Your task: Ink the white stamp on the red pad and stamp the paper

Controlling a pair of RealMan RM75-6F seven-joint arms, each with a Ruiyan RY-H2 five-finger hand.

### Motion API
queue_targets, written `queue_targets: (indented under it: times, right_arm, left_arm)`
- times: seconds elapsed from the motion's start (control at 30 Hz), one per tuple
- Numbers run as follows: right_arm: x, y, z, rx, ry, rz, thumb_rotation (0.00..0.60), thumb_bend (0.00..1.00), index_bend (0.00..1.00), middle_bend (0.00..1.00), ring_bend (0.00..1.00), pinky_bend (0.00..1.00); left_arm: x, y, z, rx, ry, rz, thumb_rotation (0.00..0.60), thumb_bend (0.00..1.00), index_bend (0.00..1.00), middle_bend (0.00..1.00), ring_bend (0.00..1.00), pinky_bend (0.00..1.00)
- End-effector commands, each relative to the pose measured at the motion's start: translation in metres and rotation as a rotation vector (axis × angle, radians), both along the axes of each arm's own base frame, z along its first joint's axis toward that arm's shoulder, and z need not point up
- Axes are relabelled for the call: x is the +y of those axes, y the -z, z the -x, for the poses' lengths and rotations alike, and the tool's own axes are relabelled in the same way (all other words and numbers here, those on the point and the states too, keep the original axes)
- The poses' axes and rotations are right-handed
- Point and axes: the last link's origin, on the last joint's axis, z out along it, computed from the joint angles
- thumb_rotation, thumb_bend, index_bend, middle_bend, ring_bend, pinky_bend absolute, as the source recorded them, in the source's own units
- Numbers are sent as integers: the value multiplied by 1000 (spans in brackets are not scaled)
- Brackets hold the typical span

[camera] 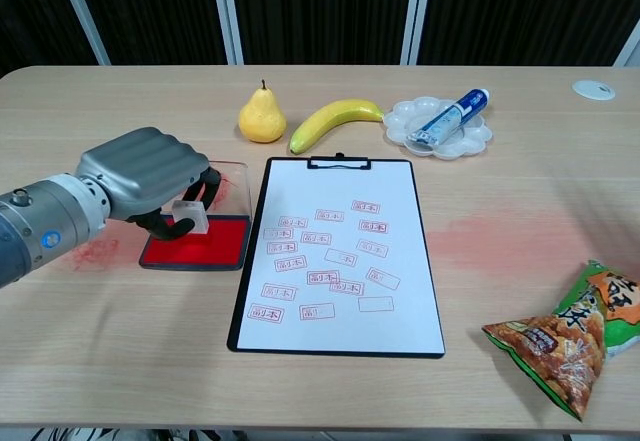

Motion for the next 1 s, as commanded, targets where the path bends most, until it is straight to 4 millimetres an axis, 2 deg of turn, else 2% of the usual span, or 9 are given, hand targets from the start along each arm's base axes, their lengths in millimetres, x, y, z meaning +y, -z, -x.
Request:
queue_targets:
  times: [0.03, 0.43, 0.57, 0.77, 1.0]
  right_arm:
    - [0, 0, 0, -2, 1, 0, 600, 124, 21, 0, 0, 219]
    - [-1, 1, 0, -26, 19, -6, 600, 124, 21, 0, 0, 219]
    - [-2, 1, 0, -40, 29, -7, 600, 125, 21, 0, 0, 219]
    - [-2, 0, 1, -58, 39, -12, 600, 125, 21, 0, 0, 219]
    - [-3, -1, 1, -84, 53, -22, 600, 124, 21, 0, 0, 219]
  left_arm:
    - [0, -4, -3, -11, 3, -4, 600, 568, 747, 788, 889, 1000]
    - [-4, -49, -48, -78, 72, -46, 600, 568, 746, 788, 888, 1000]
    - [-3, -57, -63, -89, 88, -52, 600, 568, 745, 788, 888, 1000]
    - [3, -56, -87, -85, 104, -57, 600, 568, 746, 789, 889, 1000]
    - [11, -36, -109, -67, 97, -63, 600, 568, 746, 789, 888, 1000]
